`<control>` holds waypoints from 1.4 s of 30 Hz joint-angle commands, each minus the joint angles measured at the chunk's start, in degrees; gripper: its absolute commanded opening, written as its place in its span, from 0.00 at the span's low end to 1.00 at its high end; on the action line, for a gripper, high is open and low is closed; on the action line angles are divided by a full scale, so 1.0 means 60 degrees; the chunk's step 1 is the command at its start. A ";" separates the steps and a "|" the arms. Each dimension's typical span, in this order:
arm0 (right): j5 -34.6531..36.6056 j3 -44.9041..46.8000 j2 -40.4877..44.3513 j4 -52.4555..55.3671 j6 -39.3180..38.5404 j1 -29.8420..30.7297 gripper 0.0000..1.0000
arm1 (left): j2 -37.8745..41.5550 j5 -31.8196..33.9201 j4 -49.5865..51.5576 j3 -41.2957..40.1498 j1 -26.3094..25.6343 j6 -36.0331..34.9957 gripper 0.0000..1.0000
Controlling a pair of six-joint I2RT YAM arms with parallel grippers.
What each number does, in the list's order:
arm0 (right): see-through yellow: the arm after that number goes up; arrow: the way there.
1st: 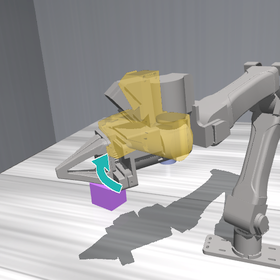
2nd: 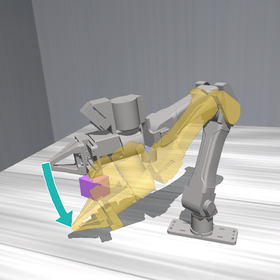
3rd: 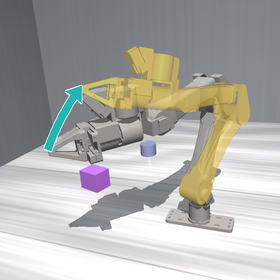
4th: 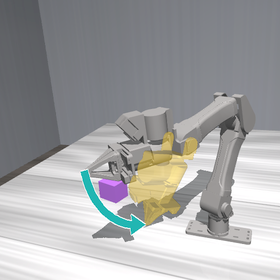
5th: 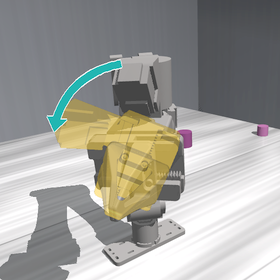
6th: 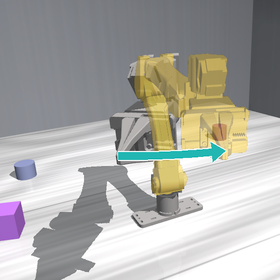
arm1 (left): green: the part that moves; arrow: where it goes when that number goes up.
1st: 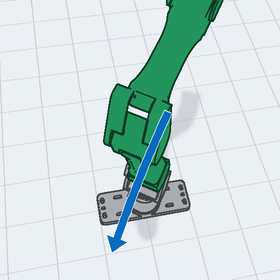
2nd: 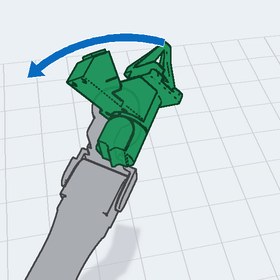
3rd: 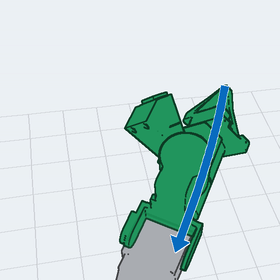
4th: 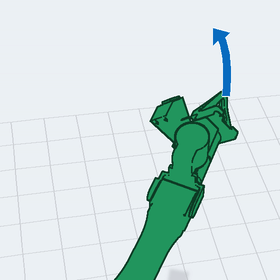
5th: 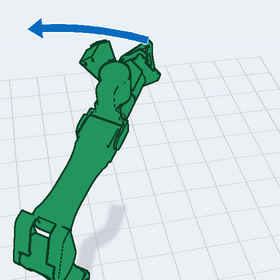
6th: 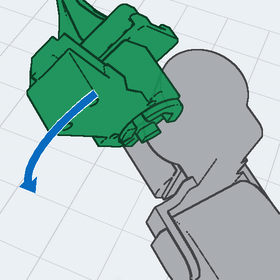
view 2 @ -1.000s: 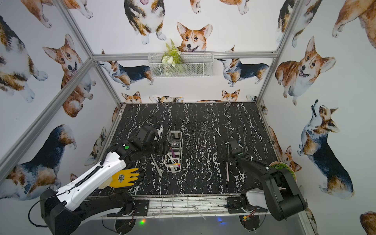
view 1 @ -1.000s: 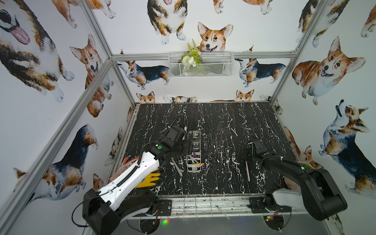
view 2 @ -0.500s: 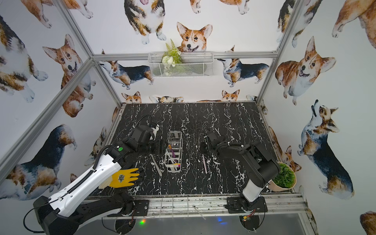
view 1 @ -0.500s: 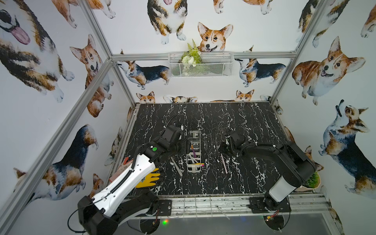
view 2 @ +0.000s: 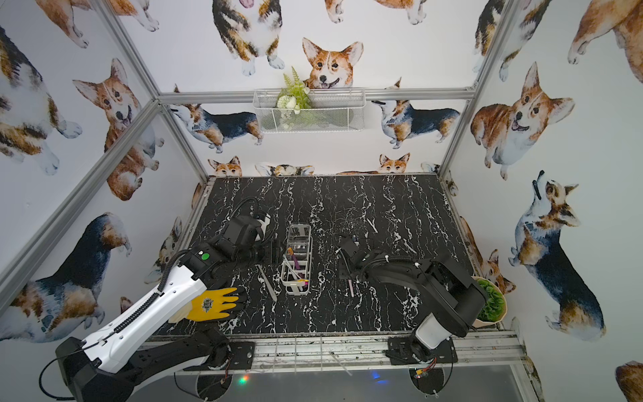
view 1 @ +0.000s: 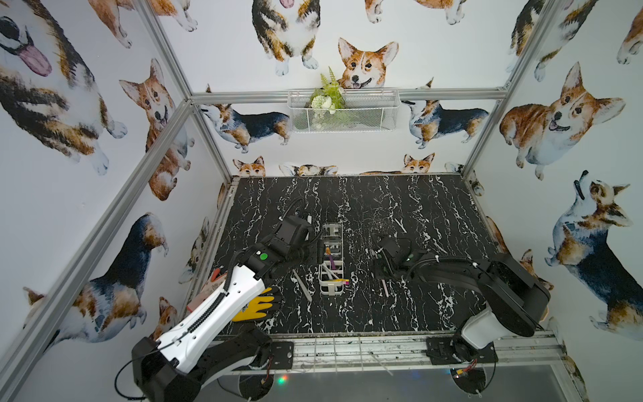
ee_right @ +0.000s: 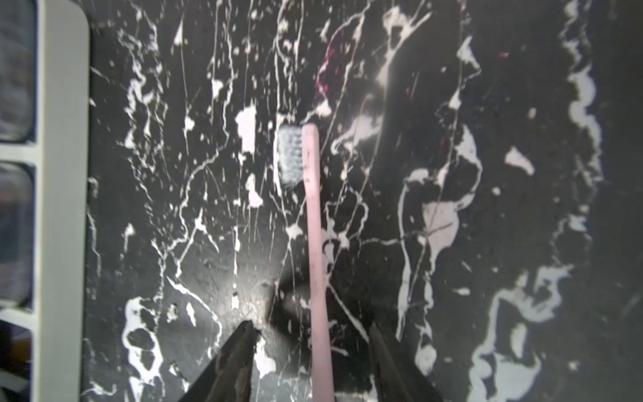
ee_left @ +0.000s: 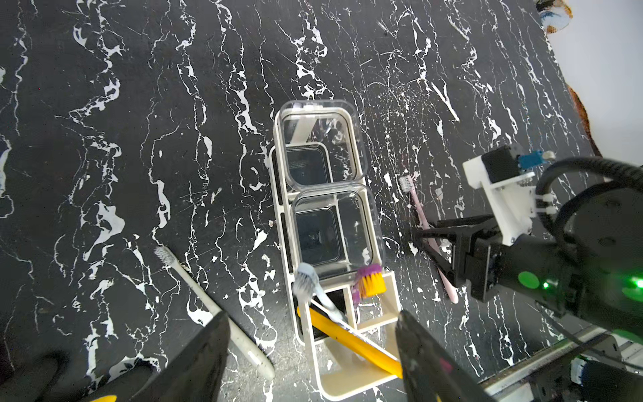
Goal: Place the toothbrush into the toothbrush holder
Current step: Pick up the toothbrush from the center of the board.
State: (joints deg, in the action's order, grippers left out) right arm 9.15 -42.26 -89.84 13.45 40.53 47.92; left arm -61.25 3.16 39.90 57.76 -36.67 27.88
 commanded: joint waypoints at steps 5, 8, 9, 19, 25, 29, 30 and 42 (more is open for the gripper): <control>0.0515 0.0249 -0.0595 0.1691 0.0523 0.0795 0.09 | 0.0141 -0.0324 -0.0131 -0.0145 0.0015 0.0405 0.76; 0.0578 0.0508 -0.0132 0.1282 0.0509 0.0983 0.04 | 0.0331 -0.0338 0.0071 0.0013 0.0010 0.0393 0.76; 0.0571 0.0620 0.0074 0.1162 0.0510 0.1014 0.03 | 0.0360 -0.0299 0.0130 0.0064 0.0006 0.0380 0.76; -0.0488 0.2686 0.4999 -0.1015 -0.0068 0.1036 0.00 | 0.0419 -0.1007 0.0364 0.0856 -0.0003 0.0326 0.77; -0.1199 0.3511 0.8234 -0.1781 -0.0535 0.1036 0.00 | 0.0070 -0.1708 -0.0304 0.1030 -0.0275 0.0667 0.81; -0.1674 0.3452 0.8898 -0.1956 -0.0660 0.1035 0.00 | -0.0308 -0.2104 -0.1066 0.1077 -0.0830 0.1063 0.84; -0.1836 0.3442 0.8897 -0.2153 -0.0640 0.1034 0.00 | -0.0424 -0.2121 -0.1205 0.1108 -0.1014 0.1142 0.86; -0.2894 0.2872 0.7653 -0.4340 -0.0521 0.1037 0.00 | -0.1461 -0.2012 -0.2305 0.1219 -0.2443 0.1648 0.90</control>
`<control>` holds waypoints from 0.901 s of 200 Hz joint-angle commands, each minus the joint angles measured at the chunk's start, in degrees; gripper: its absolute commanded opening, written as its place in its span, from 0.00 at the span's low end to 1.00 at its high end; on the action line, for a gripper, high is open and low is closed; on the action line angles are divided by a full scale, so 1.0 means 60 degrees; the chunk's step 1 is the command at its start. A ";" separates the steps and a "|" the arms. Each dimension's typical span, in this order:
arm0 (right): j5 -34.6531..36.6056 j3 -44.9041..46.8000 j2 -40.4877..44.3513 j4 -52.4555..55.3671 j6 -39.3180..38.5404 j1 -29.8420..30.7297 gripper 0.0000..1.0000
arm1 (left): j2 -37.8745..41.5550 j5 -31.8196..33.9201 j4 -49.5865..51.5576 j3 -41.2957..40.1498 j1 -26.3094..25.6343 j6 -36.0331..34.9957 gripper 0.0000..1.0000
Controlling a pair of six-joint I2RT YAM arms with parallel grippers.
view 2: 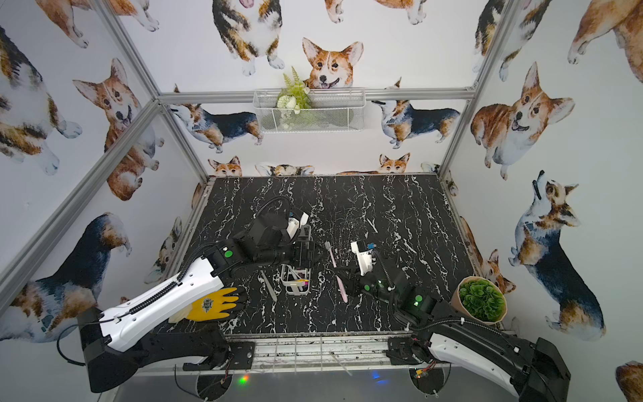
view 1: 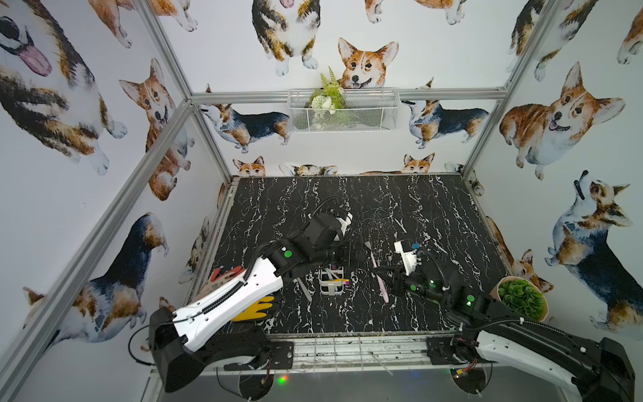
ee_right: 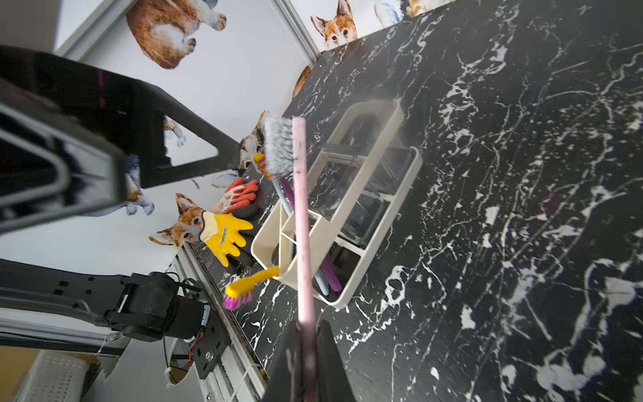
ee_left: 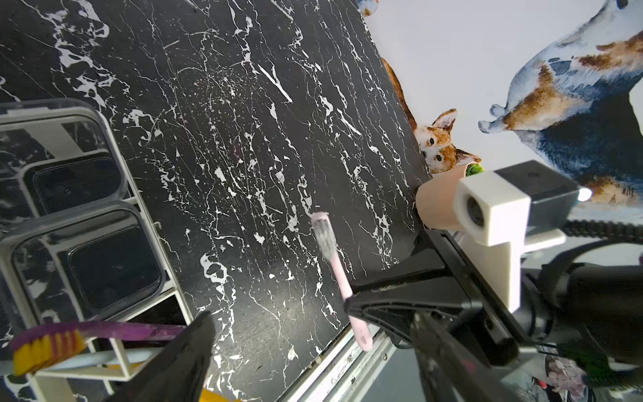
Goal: Place the toothbrush into the toothbrush holder
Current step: Pick up the toothbrush from the center of the board.
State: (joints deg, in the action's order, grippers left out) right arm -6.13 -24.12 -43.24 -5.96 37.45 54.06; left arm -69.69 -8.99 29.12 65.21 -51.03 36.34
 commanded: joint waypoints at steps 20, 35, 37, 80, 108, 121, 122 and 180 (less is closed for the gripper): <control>-0.0709 -0.0325 -0.0432 -0.1524 0.0079 0.0038 0.00 | -0.0240 -0.0064 -0.0794 -0.0145 -0.0050 0.0308 0.90; -0.0779 -0.0344 -0.0601 -0.1681 0.0096 0.0071 0.00 | -0.0358 -0.0181 -0.1018 -0.0215 -0.0050 0.0372 0.87; -0.0780 -0.0338 -0.0619 -0.1716 0.0107 0.0082 0.00 | -0.0376 -0.0206 -0.1053 -0.0218 -0.0050 0.0385 0.86; -0.0882 -0.0236 -0.0891 -0.2149 0.0233 0.0203 0.00 | -0.0587 -0.0404 -0.1426 -0.0365 -0.0050 0.0504 0.46; -0.0897 -0.0219 -0.1009 -0.2227 0.0218 0.0277 0.00 | -0.0493 -0.0239 -0.1441 -0.0417 -0.0037 0.0590 0.22; -0.0926 -0.0222 -0.1067 -0.2259 0.0227 0.0291 0.00 | -0.0451 -0.0189 -0.1435 -0.0438 -0.0036 0.0607 0.16; -0.0934 -0.0218 -0.1068 -0.2259 0.0222 0.0291 0.00 | -0.0446 -0.0187 -0.1431 -0.0438 -0.0036 0.0608 0.16; -0.0838 -0.0229 -0.0908 -0.2132 0.0182 0.0306 0.18 | -0.0271 -0.0091 -0.1381 -0.0500 -0.0034 0.0672 0.00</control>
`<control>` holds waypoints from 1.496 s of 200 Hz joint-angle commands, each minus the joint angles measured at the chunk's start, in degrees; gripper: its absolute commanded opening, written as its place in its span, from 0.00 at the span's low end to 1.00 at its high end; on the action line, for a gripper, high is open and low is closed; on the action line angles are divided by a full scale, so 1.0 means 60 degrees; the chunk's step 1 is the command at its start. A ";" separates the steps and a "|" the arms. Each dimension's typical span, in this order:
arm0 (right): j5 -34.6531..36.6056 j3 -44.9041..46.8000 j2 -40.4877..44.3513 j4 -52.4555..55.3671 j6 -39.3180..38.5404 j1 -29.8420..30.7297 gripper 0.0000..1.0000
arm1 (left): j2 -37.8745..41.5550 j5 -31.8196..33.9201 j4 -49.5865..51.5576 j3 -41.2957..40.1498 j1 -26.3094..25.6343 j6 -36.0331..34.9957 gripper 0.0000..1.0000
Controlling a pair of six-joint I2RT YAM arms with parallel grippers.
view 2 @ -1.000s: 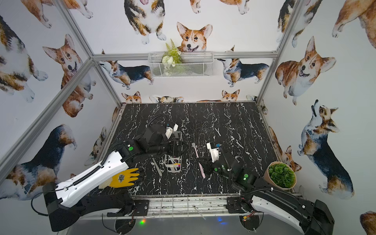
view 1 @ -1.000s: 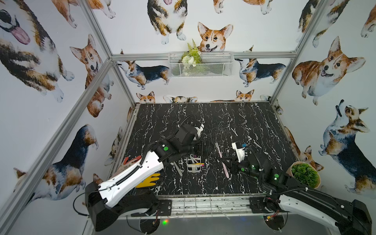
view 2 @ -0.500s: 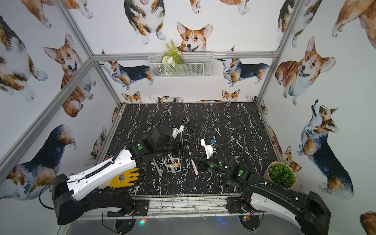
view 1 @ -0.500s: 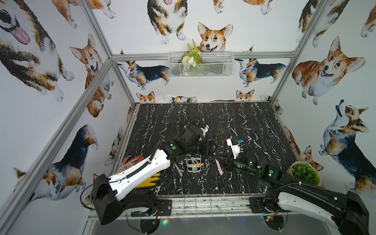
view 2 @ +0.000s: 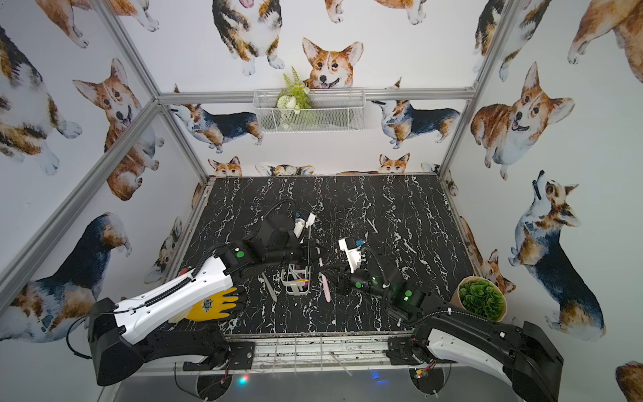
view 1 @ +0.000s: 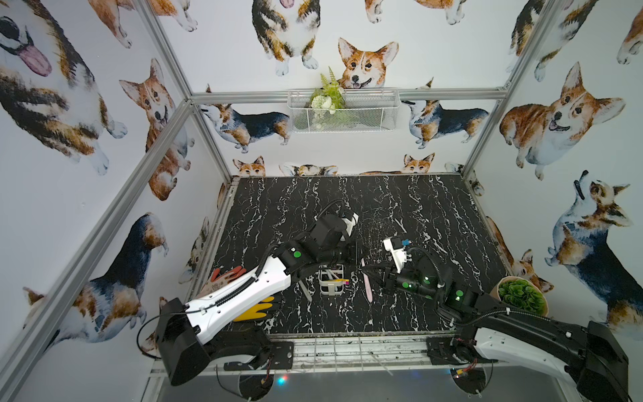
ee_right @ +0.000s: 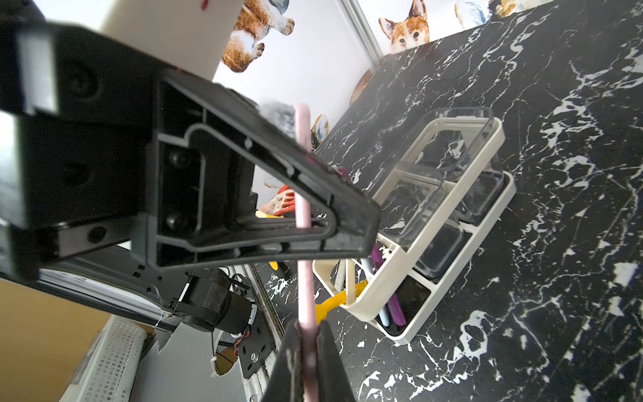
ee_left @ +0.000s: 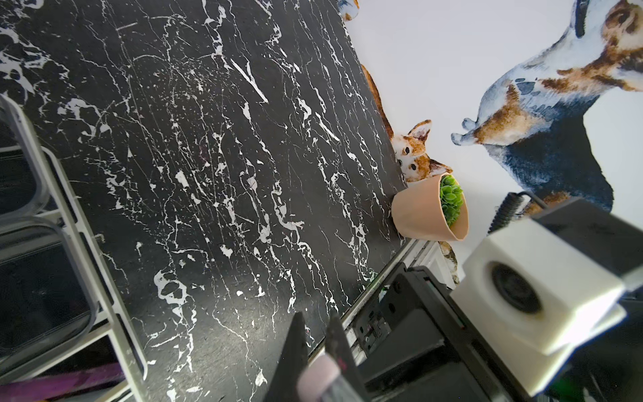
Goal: Place the toothbrush into the toothbrush holder
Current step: Pick up the toothbrush from the center of the board, then place the toothbrush in the toothbrush holder.
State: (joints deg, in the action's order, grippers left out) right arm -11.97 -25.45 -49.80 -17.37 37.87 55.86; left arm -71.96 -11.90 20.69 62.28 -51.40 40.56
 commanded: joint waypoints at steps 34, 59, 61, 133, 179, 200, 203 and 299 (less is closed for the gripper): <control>0.0960 -0.0083 0.1434 0.1120 -0.0267 0.0007 0.62 | 0.0516 0.1273 0.1027 0.0443 0.0041 -0.0626 0.00; 0.1587 -0.0125 0.2561 0.2242 -0.0507 0.0008 0.67 | 0.0973 0.2530 0.1994 0.0883 0.0070 -0.1243 0.00; 0.1625 -0.0124 0.2647 0.2306 -0.0517 0.0007 0.67 | 0.1010 0.2691 0.2047 0.0906 0.0088 -0.1286 0.00; 0.1415 -0.0005 0.2300 0.2174 -0.0437 0.0007 0.68 | 0.2023 0.6138 0.0567 -0.0112 0.0173 -0.2741 0.00; 0.1189 -0.0134 0.1628 0.1891 -0.0503 0.0007 0.68 | 0.2360 0.6666 -0.1161 -0.1383 0.0187 -0.2899 0.00; 0.1231 -0.0001 0.1563 0.1683 -0.0459 0.0007 0.68 | 0.2550 0.6700 -0.1842 -0.1843 0.0187 -0.2950 0.00; 0.1232 0.0015 0.1555 0.1679 -0.0445 0.0007 0.68 | 0.2579 0.6700 -0.1942 -0.1899 0.0187 -0.2951 0.00; 0.1611 0.0216 0.1533 0.1685 -0.0540 0.0007 0.68 | 0.2114 0.6092 -0.2966 -0.2147 0.0188 -0.2800 0.00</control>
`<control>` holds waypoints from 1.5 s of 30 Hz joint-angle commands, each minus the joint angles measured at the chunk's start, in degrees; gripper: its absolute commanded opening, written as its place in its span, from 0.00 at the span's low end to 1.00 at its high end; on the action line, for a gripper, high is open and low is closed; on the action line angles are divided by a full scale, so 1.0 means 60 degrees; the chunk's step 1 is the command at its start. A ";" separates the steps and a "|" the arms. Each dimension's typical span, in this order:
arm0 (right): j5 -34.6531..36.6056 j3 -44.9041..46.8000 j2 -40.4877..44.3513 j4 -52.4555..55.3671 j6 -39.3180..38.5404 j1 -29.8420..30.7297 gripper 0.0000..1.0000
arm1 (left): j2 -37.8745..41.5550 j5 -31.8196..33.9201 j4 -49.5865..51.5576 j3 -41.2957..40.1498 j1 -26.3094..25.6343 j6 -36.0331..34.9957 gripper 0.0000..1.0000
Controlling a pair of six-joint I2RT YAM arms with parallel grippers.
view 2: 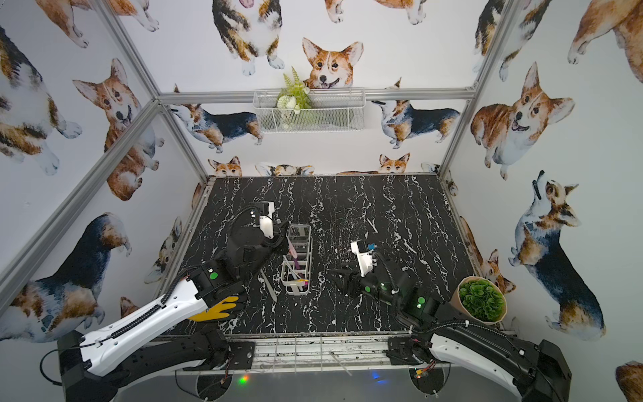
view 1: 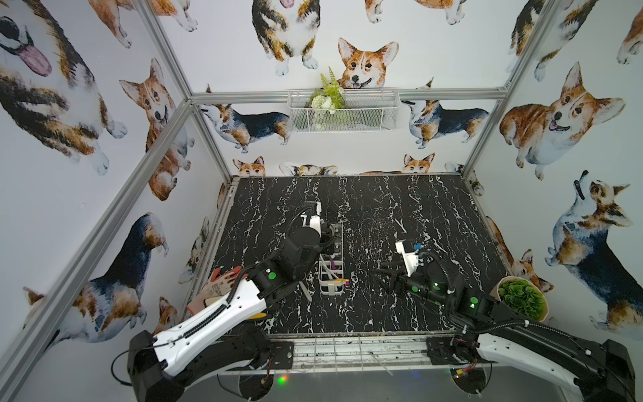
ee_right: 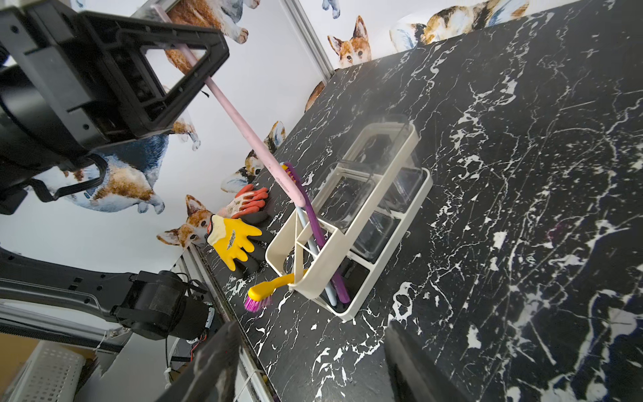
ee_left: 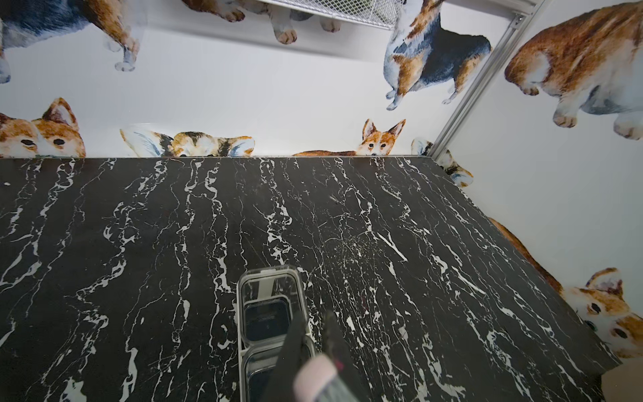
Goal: Place the toothbrush into the toothbrush holder
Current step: Place the toothbrush in the toothbrush holder.
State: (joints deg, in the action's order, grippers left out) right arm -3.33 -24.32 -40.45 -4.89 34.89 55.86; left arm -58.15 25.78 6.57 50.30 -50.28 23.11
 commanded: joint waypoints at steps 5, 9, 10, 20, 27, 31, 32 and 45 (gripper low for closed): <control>0.0239 0.0115 -0.0012 -0.0415 -0.0033 0.0007 0.68 | -0.0211 -0.0326 -0.0852 -0.0744 0.0001 0.0282 0.00; 0.0292 0.0146 -0.0012 -0.0416 -0.0057 0.0014 0.68 | -0.0197 -0.0336 -0.1032 -0.1029 0.0001 0.0315 0.00; 0.0305 0.0157 -0.0012 -0.0416 -0.0061 0.0007 0.68 | -0.0187 -0.0332 -0.1084 -0.1088 0.0001 0.0335 0.00; 0.0378 0.0317 -0.0012 -0.0577 0.0000 0.0007 0.68 | -0.0136 -0.0246 -0.2672 -0.2257 -0.0026 0.0313 0.00; 0.0424 0.0392 0.0027 -0.0529 0.0008 0.0007 0.68 | -0.0265 -0.0005 -0.3561 -0.2899 -0.0159 0.0250 0.00; 0.0459 0.0463 0.0047 -0.0533 0.0029 0.0007 0.68 | -0.0370 0.0010 -0.3733 -0.3100 -0.0200 0.0249 0.00; 0.0454 0.0477 0.0047 -0.0533 0.0043 0.0005 0.68 | -0.0397 0.0024 -0.3760 -0.3139 -0.0231 0.0263 0.00; 0.0556 0.0661 0.0263 -0.0563 0.0131 0.0007 0.68 | -0.0524 0.0261 -0.3619 -0.3446 -0.0465 0.0207 0.11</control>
State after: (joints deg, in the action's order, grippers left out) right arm -0.60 -20.53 -39.29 -6.68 34.94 55.86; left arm -61.80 25.74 -14.81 29.91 -52.80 24.62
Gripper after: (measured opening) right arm 0.674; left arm 0.113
